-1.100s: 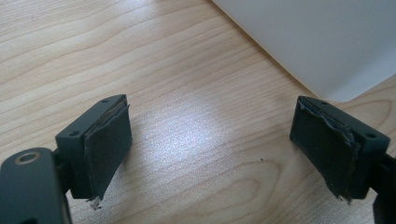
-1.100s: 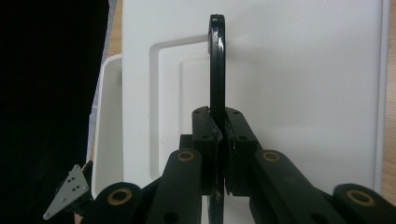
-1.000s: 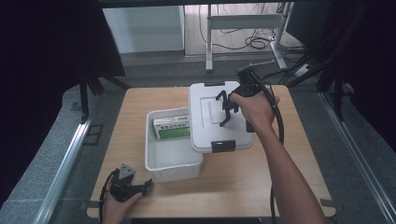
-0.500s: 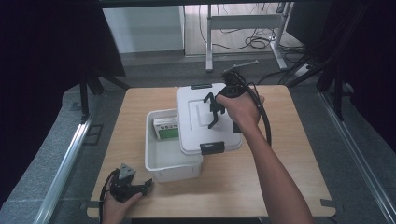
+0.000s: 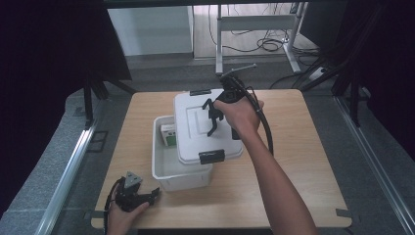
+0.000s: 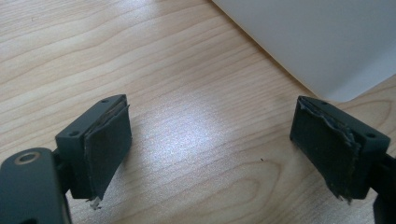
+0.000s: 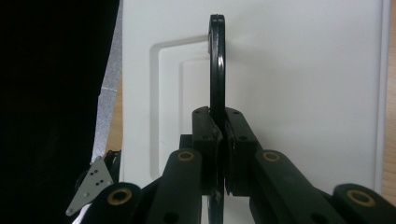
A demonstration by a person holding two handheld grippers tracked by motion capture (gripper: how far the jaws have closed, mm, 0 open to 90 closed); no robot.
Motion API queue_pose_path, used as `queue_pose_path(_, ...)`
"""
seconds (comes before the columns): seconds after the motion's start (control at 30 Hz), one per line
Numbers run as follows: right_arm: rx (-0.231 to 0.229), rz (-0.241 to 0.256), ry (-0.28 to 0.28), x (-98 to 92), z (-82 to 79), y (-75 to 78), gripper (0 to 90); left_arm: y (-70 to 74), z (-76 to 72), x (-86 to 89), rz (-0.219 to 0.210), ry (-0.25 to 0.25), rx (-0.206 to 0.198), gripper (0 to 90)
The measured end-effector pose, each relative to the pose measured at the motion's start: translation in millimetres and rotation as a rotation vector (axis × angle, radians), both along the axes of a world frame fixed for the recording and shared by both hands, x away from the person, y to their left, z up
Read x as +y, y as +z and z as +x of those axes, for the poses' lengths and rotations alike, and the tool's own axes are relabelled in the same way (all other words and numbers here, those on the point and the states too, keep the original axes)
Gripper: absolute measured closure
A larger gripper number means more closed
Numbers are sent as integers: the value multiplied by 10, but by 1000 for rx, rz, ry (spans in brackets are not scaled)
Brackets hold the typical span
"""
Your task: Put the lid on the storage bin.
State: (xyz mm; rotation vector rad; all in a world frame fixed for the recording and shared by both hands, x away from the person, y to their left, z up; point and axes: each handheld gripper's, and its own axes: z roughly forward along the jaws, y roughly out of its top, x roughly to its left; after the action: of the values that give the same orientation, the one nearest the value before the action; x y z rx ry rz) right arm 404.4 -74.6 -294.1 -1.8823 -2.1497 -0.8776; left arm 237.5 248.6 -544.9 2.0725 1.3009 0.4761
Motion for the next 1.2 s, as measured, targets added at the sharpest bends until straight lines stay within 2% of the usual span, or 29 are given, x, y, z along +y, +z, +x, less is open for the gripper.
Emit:
queue_pose_path(0.67,20,27,35,316,-27,-50,848,0,0,0,0,0,0,126)
queue_pose_path(1.2,49,30,51,559,-31,-191,849,-2,0,-3,-3,2,-1,125)
